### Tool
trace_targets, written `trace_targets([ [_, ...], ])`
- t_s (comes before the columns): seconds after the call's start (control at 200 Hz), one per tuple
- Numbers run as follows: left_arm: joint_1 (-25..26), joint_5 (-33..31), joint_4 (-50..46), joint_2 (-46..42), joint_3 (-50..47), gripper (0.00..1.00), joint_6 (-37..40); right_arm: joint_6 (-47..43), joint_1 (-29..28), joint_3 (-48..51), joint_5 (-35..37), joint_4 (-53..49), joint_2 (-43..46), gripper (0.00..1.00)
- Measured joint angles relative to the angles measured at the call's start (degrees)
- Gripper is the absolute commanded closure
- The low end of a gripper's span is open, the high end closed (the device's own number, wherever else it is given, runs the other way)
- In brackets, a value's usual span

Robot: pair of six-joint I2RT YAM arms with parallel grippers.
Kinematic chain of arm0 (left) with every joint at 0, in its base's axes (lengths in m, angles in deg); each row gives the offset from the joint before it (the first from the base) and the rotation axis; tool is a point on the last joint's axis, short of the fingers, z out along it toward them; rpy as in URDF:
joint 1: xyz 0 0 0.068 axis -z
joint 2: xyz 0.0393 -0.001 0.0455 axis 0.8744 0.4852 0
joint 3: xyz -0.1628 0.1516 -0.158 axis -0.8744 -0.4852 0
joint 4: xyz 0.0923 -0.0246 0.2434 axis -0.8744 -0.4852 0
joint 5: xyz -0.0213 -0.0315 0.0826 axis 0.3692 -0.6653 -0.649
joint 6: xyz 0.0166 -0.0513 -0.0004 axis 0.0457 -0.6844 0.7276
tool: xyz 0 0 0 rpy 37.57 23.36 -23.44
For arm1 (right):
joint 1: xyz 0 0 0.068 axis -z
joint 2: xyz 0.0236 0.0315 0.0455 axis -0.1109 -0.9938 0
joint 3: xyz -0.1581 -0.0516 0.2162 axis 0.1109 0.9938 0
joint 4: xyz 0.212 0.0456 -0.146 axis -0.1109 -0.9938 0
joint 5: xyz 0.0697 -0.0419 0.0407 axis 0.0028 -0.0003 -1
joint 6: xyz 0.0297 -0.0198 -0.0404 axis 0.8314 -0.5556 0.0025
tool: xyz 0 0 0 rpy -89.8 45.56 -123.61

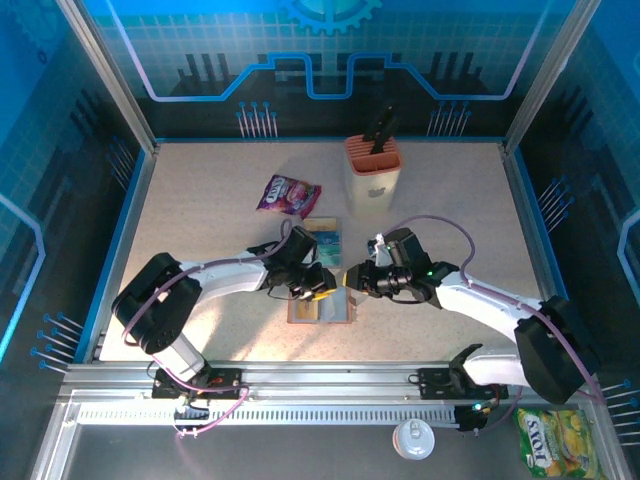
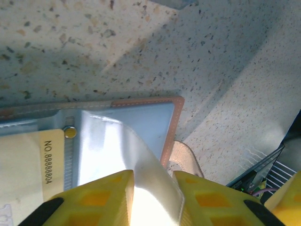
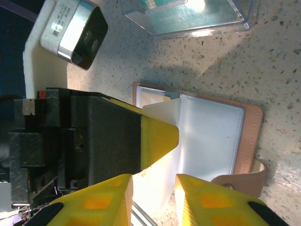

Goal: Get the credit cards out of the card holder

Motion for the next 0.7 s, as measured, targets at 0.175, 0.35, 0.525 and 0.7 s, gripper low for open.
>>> trace_targets([
  [0.175, 0.1, 0.0, 0.0, 0.0, 1.9, 0.62, 0.8, 0.0, 0.0, 0.0, 0.0, -0.4, 0.1, 0.69],
  [0.35, 0.1, 0.0, -0.3, 0.0, 2.8, 0.58, 1.4, 0.0, 0.0, 0.0, 0.2, -0.5, 0.7, 0.69],
  [0.525, 0.1, -0.3, -0.8, -0.4, 2.7, 0.58, 1.5, 0.0, 0.0, 0.0, 0.2, -0.7, 0.7, 0.69],
  [0.7, -0.4, -0.5, -0.9, -2.3, 0.9, 0.57, 1.6, 0.0, -1.1, -0.8, 0.1, -0.6, -0.6, 0.69],
])
